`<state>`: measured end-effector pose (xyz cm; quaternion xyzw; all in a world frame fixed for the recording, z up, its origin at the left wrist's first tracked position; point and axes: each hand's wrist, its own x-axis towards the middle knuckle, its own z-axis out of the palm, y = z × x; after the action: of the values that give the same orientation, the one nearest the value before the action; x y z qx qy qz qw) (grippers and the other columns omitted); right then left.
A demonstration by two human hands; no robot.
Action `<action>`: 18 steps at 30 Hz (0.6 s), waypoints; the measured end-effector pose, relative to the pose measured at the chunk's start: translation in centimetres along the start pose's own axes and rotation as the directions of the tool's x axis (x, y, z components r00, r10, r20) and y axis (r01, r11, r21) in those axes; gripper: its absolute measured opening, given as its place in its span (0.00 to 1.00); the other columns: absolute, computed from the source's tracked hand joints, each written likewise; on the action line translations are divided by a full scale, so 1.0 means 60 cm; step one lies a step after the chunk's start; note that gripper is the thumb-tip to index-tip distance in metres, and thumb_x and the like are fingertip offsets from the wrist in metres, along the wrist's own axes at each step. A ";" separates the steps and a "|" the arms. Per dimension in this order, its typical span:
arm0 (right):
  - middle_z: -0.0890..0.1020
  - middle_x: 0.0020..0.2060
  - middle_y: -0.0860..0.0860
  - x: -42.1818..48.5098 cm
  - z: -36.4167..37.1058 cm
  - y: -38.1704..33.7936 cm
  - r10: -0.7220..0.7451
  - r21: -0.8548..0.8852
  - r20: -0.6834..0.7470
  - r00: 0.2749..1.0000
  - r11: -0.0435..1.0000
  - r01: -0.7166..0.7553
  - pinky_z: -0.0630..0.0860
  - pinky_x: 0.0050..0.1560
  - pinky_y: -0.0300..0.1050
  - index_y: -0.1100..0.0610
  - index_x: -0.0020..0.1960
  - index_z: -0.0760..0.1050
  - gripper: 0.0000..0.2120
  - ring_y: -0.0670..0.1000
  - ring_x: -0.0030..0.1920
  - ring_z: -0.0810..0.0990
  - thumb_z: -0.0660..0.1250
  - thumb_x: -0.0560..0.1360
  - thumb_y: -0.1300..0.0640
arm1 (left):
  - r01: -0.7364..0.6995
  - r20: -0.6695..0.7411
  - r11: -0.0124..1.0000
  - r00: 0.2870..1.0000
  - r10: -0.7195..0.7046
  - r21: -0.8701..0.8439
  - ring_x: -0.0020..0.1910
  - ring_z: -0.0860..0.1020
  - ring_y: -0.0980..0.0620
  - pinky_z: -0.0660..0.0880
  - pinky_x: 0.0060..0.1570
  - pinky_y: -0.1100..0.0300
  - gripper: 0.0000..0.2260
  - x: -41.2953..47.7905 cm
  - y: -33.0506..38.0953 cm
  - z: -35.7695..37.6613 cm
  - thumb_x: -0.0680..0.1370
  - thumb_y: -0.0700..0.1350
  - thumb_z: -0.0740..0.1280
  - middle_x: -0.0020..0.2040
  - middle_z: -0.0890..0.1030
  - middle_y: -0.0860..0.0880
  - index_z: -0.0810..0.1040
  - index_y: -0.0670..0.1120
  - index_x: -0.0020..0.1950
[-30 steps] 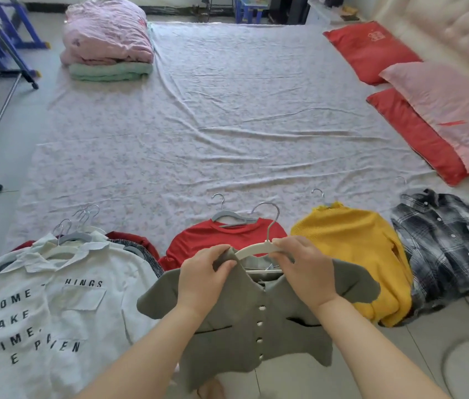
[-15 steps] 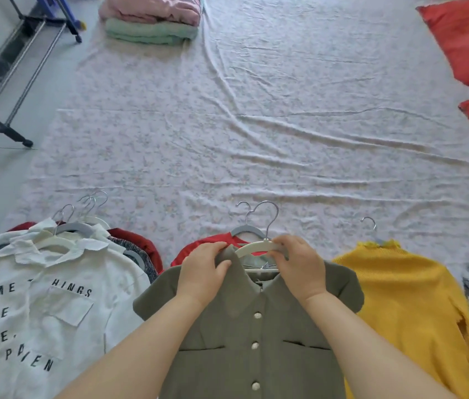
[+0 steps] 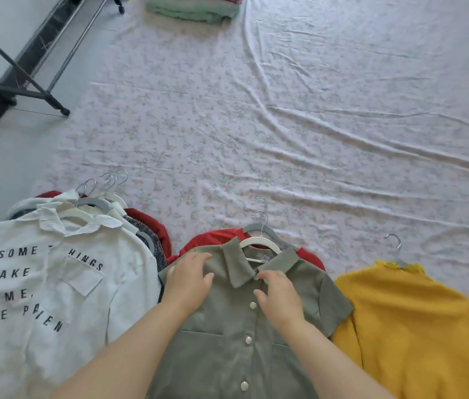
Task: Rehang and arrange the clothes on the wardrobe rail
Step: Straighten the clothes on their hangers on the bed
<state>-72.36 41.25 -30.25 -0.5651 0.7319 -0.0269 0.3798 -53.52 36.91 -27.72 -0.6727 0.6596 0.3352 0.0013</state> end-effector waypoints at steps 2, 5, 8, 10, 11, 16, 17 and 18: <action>0.71 0.62 0.50 -0.015 -0.006 -0.015 -0.020 -0.002 0.016 1.000 1.000 0.020 0.65 0.61 0.40 0.54 0.65 0.69 0.18 0.50 0.64 0.68 0.64 0.76 0.55 | 0.001 -0.012 1.000 1.000 -0.001 0.006 0.66 0.68 0.53 0.64 0.64 0.55 0.18 -0.019 -0.005 -0.020 0.76 0.46 0.63 0.64 0.72 0.52 0.70 0.49 0.66; 0.72 0.61 0.49 -0.037 -0.016 -0.045 -0.058 0.000 0.022 0.998 0.998 0.058 0.66 0.61 0.40 0.54 0.66 0.69 0.18 0.49 0.64 0.69 0.64 0.76 0.55 | 0.018 -0.041 0.998 0.999 -0.016 0.057 0.64 0.69 0.51 0.65 0.61 0.57 0.17 -0.054 -0.022 -0.055 0.76 0.46 0.62 0.63 0.73 0.52 0.71 0.50 0.65; 0.73 0.61 0.49 -0.057 -0.019 -0.079 -0.100 -0.024 0.029 0.995 0.995 0.101 0.66 0.61 0.40 0.54 0.65 0.69 0.18 0.49 0.63 0.69 0.64 0.76 0.55 | 0.056 -0.060 0.994 0.997 -0.050 0.095 0.64 0.69 0.51 0.64 0.60 0.57 0.17 -0.098 -0.050 -0.093 0.76 0.47 0.62 0.63 0.73 0.52 0.70 0.51 0.65; 0.72 0.62 0.49 -0.070 -0.016 -0.105 -0.118 -0.051 0.046 0.992 0.991 0.120 0.67 0.59 0.41 0.54 0.65 0.69 0.18 0.49 0.63 0.69 0.63 0.77 0.54 | 0.088 -0.076 0.992 0.994 -0.081 0.091 0.65 0.69 0.51 0.63 0.61 0.57 0.17 -0.130 -0.074 -0.115 0.77 0.47 0.61 0.64 0.72 0.52 0.69 0.50 0.66; 0.71 0.62 0.49 -0.077 -0.012 -0.120 -0.132 -0.064 0.056 0.990 0.989 0.136 0.68 0.58 0.41 0.53 0.66 0.68 0.18 0.49 0.63 0.69 0.63 0.77 0.54 | 0.103 -0.083 0.990 0.992 -0.095 0.093 0.65 0.68 0.52 0.62 0.62 0.57 0.17 -0.145 -0.088 -0.126 0.77 0.47 0.61 0.65 0.71 0.53 0.69 0.50 0.66; 0.70 0.64 0.49 -0.100 0.021 -0.202 -0.213 -0.115 0.101 0.972 0.968 0.224 0.68 0.57 0.41 0.53 0.67 0.68 0.18 0.48 0.63 0.70 0.62 0.77 0.55 | 0.178 -0.116 0.979 0.979 -0.167 0.095 0.67 0.67 0.53 0.61 0.64 0.57 0.19 -0.202 -0.168 -0.173 0.78 0.48 0.60 0.67 0.69 0.53 0.65 0.52 0.69; 0.70 0.64 0.49 -0.102 0.030 -0.219 -0.223 -0.126 0.112 0.968 0.964 0.236 0.69 0.57 0.41 0.53 0.67 0.67 0.18 0.48 0.63 0.70 0.62 0.77 0.55 | 0.186 -0.118 0.979 0.977 -0.176 0.085 0.67 0.67 0.53 0.61 0.64 0.57 0.19 -0.210 -0.184 -0.183 0.78 0.48 0.59 0.68 0.68 0.53 0.65 0.52 0.69; 0.70 0.64 0.49 -0.105 0.041 -0.237 -0.229 -0.143 0.120 0.966 0.959 0.245 0.69 0.56 0.41 0.52 0.67 0.67 0.18 0.48 0.63 0.70 0.62 0.77 0.55 | 0.192 -0.123 0.978 0.976 -0.182 0.078 0.67 0.67 0.53 0.60 0.64 0.57 0.19 -0.216 -0.201 -0.193 0.78 0.48 0.59 0.68 0.68 0.53 0.65 0.52 0.69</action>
<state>-59.01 42.42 -22.04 -0.6773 0.6385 0.0142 0.3651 -36.36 44.82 -18.16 -0.7493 0.6065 0.2646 0.0249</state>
